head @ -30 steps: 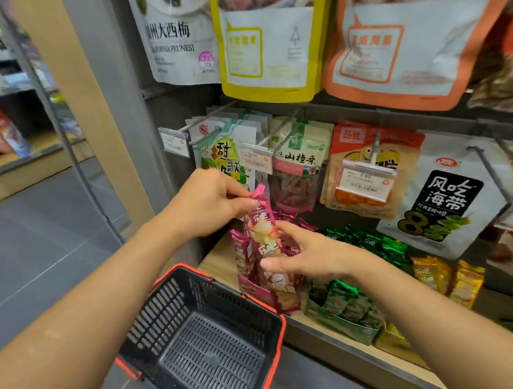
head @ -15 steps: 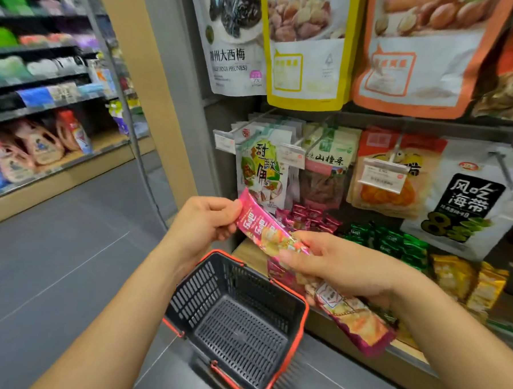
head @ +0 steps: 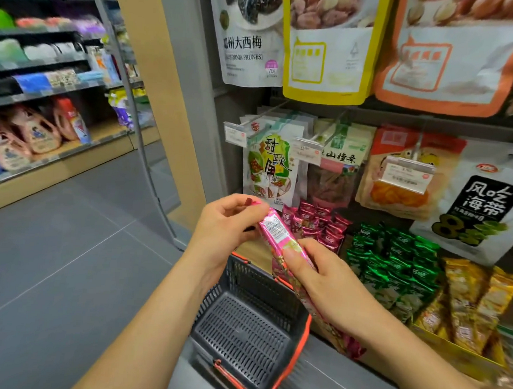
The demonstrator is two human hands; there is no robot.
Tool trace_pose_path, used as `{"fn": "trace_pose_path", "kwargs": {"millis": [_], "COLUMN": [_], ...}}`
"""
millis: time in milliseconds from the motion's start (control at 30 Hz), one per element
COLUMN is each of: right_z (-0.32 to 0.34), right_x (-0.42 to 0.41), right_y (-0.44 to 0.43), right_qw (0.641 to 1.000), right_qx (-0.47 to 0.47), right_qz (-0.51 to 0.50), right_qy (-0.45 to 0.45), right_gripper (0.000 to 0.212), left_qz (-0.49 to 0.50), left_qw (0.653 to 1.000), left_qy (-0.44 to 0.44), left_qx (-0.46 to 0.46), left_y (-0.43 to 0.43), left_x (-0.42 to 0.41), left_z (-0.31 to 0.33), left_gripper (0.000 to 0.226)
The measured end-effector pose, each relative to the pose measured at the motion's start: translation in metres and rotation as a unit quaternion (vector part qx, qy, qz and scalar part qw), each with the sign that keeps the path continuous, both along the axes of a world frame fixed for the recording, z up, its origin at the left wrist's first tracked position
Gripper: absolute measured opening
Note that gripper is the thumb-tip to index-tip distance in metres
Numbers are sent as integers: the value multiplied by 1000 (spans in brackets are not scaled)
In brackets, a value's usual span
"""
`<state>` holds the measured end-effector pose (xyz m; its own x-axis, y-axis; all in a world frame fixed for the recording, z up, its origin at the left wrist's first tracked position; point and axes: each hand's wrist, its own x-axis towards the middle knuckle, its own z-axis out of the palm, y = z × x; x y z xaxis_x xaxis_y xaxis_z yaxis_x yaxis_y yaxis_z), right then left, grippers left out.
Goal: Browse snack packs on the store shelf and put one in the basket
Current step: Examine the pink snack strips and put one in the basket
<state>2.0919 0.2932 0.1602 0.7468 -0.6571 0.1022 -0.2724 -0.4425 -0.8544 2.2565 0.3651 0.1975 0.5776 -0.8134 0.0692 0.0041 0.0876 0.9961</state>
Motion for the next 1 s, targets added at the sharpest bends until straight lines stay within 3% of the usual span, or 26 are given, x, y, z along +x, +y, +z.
{"fn": "trace_pose_path", "kwargs": {"millis": [133, 267, 433, 500, 600, 667, 800, 1000], "right_z": [-3, 1, 1, 0, -2, -4, -9, -8], "right_x": [4, 4, 0, -1, 0, 2, 7, 11], "right_y": [4, 5, 3, 3, 9, 15, 23, 18], "right_qw": [1000, 999, 996, 992, 992, 993, 998, 995], "right_qx": [-26, -43, 32, 66, 107, 108, 64, 39], "right_qz": [-12, 0, 76, 87, 69, 46, 8, -37], "right_qy": [7, 3, 32, 58, 11, -19, -27, -85], "right_gripper": [30, 48, 46, 43, 37, 36, 44, 58], "left_qz": [30, 30, 76, 102, 109, 109, 70, -38], "left_qw": [998, 994, 982, 979, 980, 982, 985, 988], "left_qy": [60, 105, 166, 164, 143, 129, 147, 150], "left_qx": [-16, -24, -43, -59, -81, -81, -49, 1], "left_y": [-2, -2, -1, 0, 1, 1, -4, -8], "left_x": [-3, -3, 0, 4, 6, 4, -4, -22], "left_z": [2, 2, 1, 1, -1, -1, -2, -12], "left_gripper": [23, 27, 31, 28, 11, 24, 54, 41]}}
